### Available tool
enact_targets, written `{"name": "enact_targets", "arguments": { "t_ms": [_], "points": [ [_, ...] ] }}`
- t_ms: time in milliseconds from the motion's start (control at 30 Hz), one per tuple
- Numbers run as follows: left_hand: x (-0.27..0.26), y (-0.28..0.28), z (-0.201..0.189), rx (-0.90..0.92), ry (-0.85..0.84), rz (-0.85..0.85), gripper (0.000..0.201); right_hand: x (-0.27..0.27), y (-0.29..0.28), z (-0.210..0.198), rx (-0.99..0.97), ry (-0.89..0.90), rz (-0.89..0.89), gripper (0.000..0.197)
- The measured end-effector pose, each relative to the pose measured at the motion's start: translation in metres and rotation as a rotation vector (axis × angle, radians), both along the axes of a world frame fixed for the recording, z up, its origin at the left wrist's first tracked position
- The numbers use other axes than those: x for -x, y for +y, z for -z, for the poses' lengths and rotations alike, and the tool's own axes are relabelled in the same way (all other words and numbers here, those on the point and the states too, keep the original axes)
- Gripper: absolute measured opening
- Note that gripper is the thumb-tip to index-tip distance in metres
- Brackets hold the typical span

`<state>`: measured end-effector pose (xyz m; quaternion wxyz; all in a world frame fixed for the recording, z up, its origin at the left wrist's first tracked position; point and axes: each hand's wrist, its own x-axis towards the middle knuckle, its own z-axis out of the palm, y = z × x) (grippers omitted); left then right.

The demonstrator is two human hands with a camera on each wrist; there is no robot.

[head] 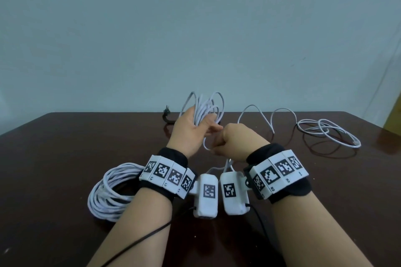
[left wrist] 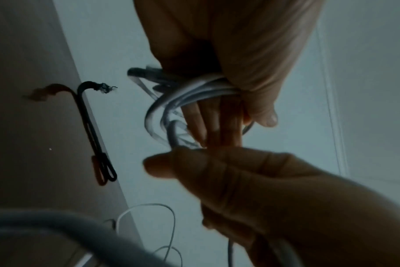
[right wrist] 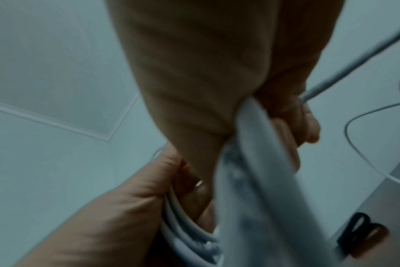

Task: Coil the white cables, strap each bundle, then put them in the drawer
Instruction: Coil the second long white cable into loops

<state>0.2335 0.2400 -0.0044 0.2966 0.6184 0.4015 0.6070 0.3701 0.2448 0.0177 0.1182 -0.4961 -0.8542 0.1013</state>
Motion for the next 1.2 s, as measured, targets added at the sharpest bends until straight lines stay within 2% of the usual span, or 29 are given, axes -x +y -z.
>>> {"name": "enact_targets", "arguments": {
  "t_ms": [67,167,267,300,367,433,533,600,667,867,900,967,1067,1200],
  "points": [
    [0.003,0.001,0.002,-0.016,0.067,-0.015,0.012,0.001,0.0,0.0,-0.012,0.04,-0.03,0.012],
    [0.01,0.001,0.003,-0.013,0.141,-0.076,0.006,0.0,0.0,-0.001,-0.026,0.177,-0.053,0.008],
    [0.015,0.003,0.005,-0.011,0.38,-0.167,0.009,0.0,-0.002,-0.003,-0.091,0.263,-0.1,0.008],
    [0.014,0.003,0.005,-0.012,0.411,-0.168,0.009,0.0,-0.002,-0.004,-0.109,0.289,-0.118,0.007],
    [0.015,0.001,0.003,-0.006,0.368,-0.119,0.012,-0.002,-0.002,-0.007,-0.134,0.366,-0.137,0.011],
    [0.017,-0.003,-0.001,0.022,0.312,-0.07,0.021,-0.006,0.0,-0.008,-0.17,0.439,-0.118,0.025],
    [0.017,-0.004,-0.006,0.01,0.342,-0.062,0.024,-0.012,0.004,-0.009,-0.203,0.459,-0.054,0.037],
    [0.015,-0.003,-0.008,-0.022,0.348,-0.1,0.025,-0.016,0.005,-0.009,-0.187,0.416,0.008,0.033],
    [0.016,-0.002,-0.01,-0.04,0.286,-0.204,0.027,-0.015,0.005,-0.009,-0.131,0.382,0.031,0.028],
    [0.043,0.008,-0.004,-0.019,-0.122,-0.486,0.032,-0.002,-0.01,-0.011,0.179,0.482,-0.176,0.004],
    [0.045,0.009,-0.003,-0.005,-0.216,-0.457,0.032,0.001,-0.01,-0.01,0.183,0.522,-0.178,0.003],
    [0.046,0.009,-0.002,0.025,-0.333,-0.305,0.031,0.005,-0.006,-0.006,0.061,0.539,-0.153,0.011],
    [0.039,0.007,-0.001,0.079,-0.269,-0.105,0.029,0.008,-0.002,-0.004,-0.097,0.349,-0.168,0.019],
    [0.029,0.004,-0.001,0.162,-0.25,0.017,0.034,0.004,0.003,-0.001,-0.066,0.237,-0.145,0.019]
  ]
}}
